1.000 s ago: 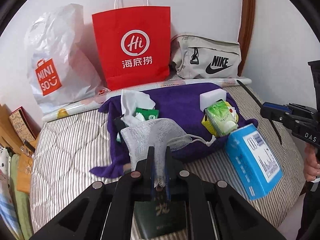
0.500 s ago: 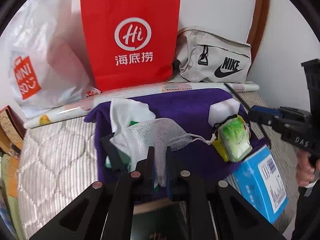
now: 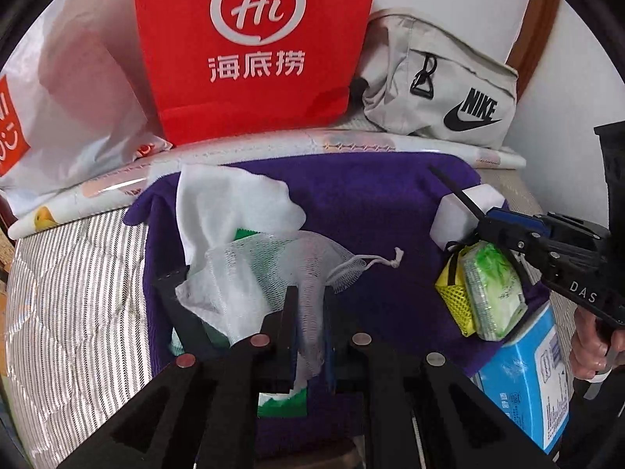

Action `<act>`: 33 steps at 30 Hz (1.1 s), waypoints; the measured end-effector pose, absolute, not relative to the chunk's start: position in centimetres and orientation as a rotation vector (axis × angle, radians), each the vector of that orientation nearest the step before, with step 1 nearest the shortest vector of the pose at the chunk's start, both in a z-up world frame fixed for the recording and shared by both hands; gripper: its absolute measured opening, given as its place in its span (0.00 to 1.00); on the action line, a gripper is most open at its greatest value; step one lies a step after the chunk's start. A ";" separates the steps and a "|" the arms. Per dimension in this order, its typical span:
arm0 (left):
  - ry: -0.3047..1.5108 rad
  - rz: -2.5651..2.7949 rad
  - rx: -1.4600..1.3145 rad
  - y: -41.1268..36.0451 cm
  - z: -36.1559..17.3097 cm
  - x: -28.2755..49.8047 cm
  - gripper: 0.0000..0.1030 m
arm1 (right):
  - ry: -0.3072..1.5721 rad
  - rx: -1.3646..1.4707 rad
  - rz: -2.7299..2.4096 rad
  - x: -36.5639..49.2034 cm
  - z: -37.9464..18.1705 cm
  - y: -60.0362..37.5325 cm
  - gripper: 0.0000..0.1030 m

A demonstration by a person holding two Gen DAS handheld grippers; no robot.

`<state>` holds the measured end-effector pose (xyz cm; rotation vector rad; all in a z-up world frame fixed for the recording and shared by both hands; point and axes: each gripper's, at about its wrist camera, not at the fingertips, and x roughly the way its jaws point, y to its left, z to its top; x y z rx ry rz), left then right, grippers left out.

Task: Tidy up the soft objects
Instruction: 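Carry the black strap and white mesh bag over the purple towel with both grippers, then lower the strap and mesh bag onto the towel and open both grippers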

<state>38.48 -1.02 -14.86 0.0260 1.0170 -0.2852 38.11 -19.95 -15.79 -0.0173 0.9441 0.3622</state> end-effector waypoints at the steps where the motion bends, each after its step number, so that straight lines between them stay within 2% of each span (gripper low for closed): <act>1: 1.024 -0.289 0.027 -1.1 -15.0 38.7 0.10 | 0.950 -0.014 0.361 38.2 -16.0 -20.1 0.20; 4: 1.041 -0.293 0.026 -1.2 -15.4 39.0 0.15 | 0.965 0.001 0.359 38.5 -16.2 -20.4 0.20; 7: 1.051 -0.292 0.018 -1.1 -15.5 39.1 0.27 | 0.965 -0.009 0.360 38.4 -16.2 -20.3 0.21; 8: 1.053 -0.293 0.012 -1.0 -15.4 39.1 0.35 | 0.964 -0.010 0.361 38.4 -16.1 -20.3 0.22; 9: 1.054 -0.294 0.004 -0.9 -15.4 39.1 0.45 | 0.962 -0.010 0.362 38.4 -16.0 -20.2 0.27; 11: 1.044 -0.293 -0.013 -0.6 -15.0 38.8 0.54 | 0.955 -0.010 0.362 38.3 -15.8 -20.2 0.38; 12: 1.041 -0.293 -0.015 -0.5 -14.8 38.7 0.54 | 0.946 -0.011 0.361 38.1 -15.6 -20.3 0.42; 14: 1.040 -0.285 -0.011 -0.2 -14.5 38.3 0.55 | 0.933 -0.014 0.359 37.8 -15.2 -20.3 0.43; 18: 1.034 -0.246 0.013 0.0 -13.9 37.7 0.69 | 0.924 -0.001 0.357 37.1 -14.5 -20.6 0.44; 33: 1.070 -0.293 -0.076 0.8 -11.7 34.5 0.71 | 0.874 -0.004 0.368 33.1 -11.5 -20.5 0.49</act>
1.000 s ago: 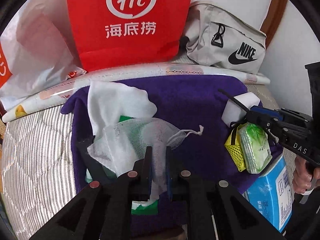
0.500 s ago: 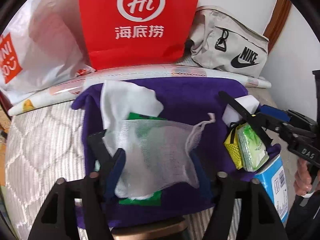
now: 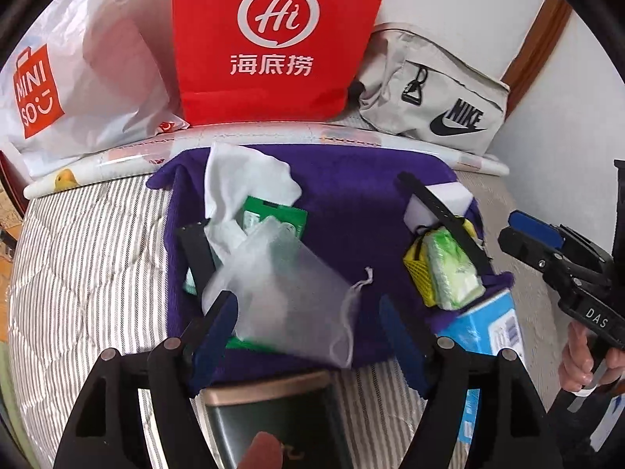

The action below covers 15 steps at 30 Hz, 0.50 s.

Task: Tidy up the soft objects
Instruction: 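Lower the strap and mesh bag onto the towel and open both grippers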

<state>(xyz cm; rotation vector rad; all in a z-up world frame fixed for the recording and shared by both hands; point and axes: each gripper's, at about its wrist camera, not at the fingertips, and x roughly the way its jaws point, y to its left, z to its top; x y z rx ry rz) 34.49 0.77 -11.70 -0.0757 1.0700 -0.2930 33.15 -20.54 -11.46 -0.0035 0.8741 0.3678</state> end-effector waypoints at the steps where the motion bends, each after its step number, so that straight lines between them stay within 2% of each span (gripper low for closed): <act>1: 1.071 -0.295 -0.080 0.7 -11.5 34.3 0.71 | 0.872 -0.004 0.369 32.9 -11.3 -20.6 0.49; 10: 1.043 -0.275 -0.061 0.6 -9.0 30.6 0.71 | 0.831 -0.001 0.358 28.7 -8.9 -20.8 0.49; 14: 1.002 -0.239 -0.025 0.5 -7.2 27.3 0.71 | 0.796 0.001 0.345 25.2 -7.1 -20.4 0.66; 15: 0.993 -0.233 -0.018 0.5 -6.8 26.5 0.71 | 0.788 -0.001 0.343 24.6 -6.8 -20.3 0.67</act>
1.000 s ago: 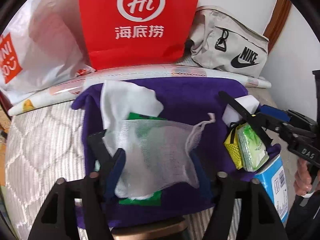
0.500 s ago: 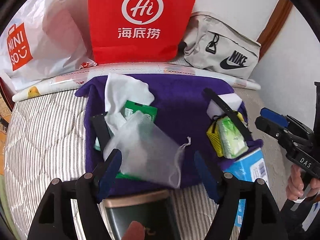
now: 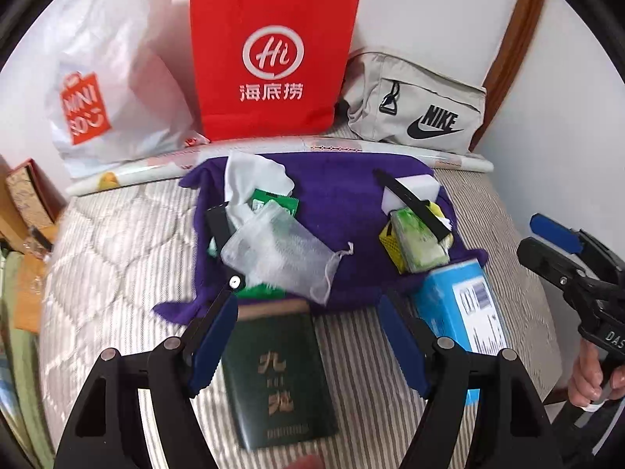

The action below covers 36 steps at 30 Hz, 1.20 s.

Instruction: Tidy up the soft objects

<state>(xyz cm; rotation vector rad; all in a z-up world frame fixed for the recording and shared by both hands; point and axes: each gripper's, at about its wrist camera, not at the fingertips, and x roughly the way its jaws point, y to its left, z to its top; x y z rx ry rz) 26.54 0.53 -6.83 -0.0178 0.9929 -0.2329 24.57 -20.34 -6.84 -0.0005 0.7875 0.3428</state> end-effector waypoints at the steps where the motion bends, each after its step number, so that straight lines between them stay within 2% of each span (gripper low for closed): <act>1: 0.983 -0.226 -0.009 0.5 -6.4 25.7 0.71 | 0.776 -0.004 0.340 23.7 -6.5 -20.2 0.67; 3: 0.958 -0.204 0.012 0.5 -5.5 23.6 0.72 | 0.761 -0.011 0.335 21.9 -5.9 -20.0 0.71; 5: 0.937 -0.161 0.040 0.3 -4.8 21.8 0.73 | 0.751 -0.009 0.316 20.1 -5.4 -19.8 0.82; 8: 0.891 -0.139 0.064 -0.2 -3.7 18.8 0.74 | 0.740 0.016 0.314 17.4 -5.0 -19.6 0.84; 10: 0.876 -0.148 0.054 -0.4 -3.1 17.0 0.78 | 0.742 0.023 0.312 15.8 -4.9 -19.5 0.86; 12: 0.854 -0.142 0.049 -0.6 -2.5 15.0 0.92 | 0.734 0.012 0.292 14.1 -4.8 -19.4 0.92; 17: 0.815 -0.116 0.057 -1.3 -1.5 10.9 0.96 | 0.704 -0.009 0.266 9.8 -4.0 -19.5 1.00; 36: 0.756 -0.106 -0.017 -1.7 -1.2 3.0 0.97 | 0.704 0.015 0.233 2.1 -4.3 -20.7 1.00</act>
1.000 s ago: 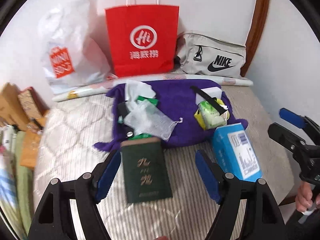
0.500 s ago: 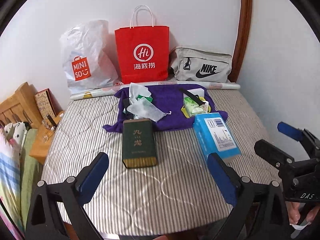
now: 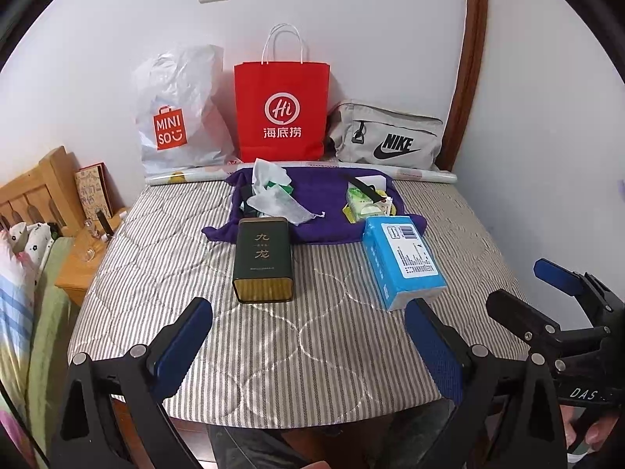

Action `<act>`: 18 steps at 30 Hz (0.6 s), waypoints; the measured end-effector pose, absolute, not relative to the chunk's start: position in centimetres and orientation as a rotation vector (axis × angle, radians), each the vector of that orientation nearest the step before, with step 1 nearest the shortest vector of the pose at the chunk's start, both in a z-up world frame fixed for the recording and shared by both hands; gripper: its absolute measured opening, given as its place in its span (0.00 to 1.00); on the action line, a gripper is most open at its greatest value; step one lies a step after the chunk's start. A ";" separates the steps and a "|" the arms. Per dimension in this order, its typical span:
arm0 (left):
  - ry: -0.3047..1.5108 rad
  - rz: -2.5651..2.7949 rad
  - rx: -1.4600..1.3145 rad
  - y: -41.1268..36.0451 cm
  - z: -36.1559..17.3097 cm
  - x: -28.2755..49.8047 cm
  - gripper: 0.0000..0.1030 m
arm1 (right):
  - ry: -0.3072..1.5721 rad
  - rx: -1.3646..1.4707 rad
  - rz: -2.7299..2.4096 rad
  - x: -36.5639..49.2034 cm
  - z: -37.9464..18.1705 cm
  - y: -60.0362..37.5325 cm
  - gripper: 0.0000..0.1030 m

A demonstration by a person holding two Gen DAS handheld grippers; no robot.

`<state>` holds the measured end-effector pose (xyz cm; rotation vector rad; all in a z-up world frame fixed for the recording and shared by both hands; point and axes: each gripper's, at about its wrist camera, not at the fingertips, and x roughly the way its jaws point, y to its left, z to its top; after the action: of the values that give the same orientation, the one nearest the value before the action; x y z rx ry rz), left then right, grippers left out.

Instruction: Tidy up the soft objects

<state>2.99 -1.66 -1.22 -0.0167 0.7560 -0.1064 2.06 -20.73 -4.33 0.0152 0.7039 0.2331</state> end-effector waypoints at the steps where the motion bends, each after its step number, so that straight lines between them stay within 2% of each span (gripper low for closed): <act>1: 0.754 -0.105 -0.019 -1.6 -1.2 2.9 0.97 | 0.704 0.015 0.231 1.9 -4.3 -20.8 1.00; 18: 0.749 -0.114 -0.037 -1.6 -0.9 1.4 0.97 | 0.687 0.039 0.230 0.3 -3.5 -20.9 1.00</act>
<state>1.41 -1.62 -0.93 -0.0368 0.7486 -0.1135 0.34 -20.86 -3.51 0.0390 0.6873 0.2301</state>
